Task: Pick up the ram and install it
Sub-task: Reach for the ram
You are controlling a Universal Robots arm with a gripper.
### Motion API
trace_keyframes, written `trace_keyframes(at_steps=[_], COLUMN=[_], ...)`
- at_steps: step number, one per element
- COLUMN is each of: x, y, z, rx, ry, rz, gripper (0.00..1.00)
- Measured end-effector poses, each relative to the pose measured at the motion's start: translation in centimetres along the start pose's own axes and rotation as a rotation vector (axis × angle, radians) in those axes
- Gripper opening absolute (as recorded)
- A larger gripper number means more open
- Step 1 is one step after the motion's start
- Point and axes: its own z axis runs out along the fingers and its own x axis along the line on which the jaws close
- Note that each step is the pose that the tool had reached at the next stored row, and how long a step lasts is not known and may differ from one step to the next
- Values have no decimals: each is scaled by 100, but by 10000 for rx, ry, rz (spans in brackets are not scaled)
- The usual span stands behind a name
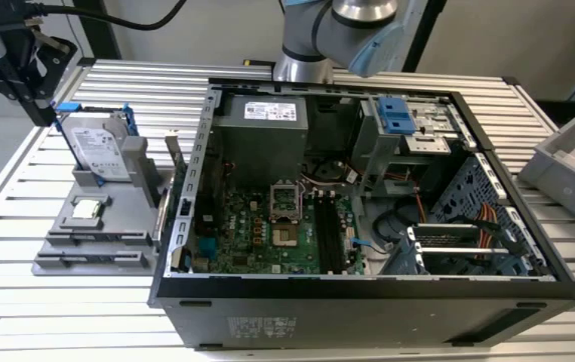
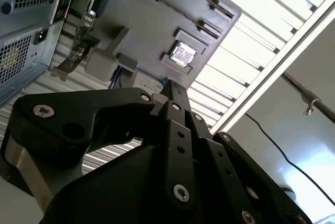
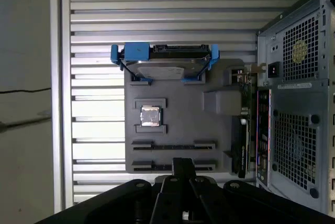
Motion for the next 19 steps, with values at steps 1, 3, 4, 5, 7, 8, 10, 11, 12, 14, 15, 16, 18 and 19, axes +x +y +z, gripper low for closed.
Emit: trace_keyframes(at_steps=[1,3,4,5,7,8,10,11,12,14,15,16,18,19], x=[-4,-11,-12,-12,-11,-7,-4,-3,-3,-3,-3,-2,-1,0], y=[-16,-41,-50,-57,-64,-66,-67,-69,-74,-91,-102,-119,-168,-197], z=[-1,-2,-2,-3,-3,-4,-4,-4,-3,-4,-5,-6,-8,-10], rx=[0,1,0,0,-1,0,-1,-1,-2,-4,-4,-6,-6,-5], ry=[7,13,13,14,11,8,5,-10,-39,-90,-108,-111,-113,-112], rz=[1,0,-5,-17,-78,-111,-113,-120,-136,-187,-208,-218,-226,-229], gripper=[0,0,0,0,0,0,0,0,0,0,0,0,0,0])
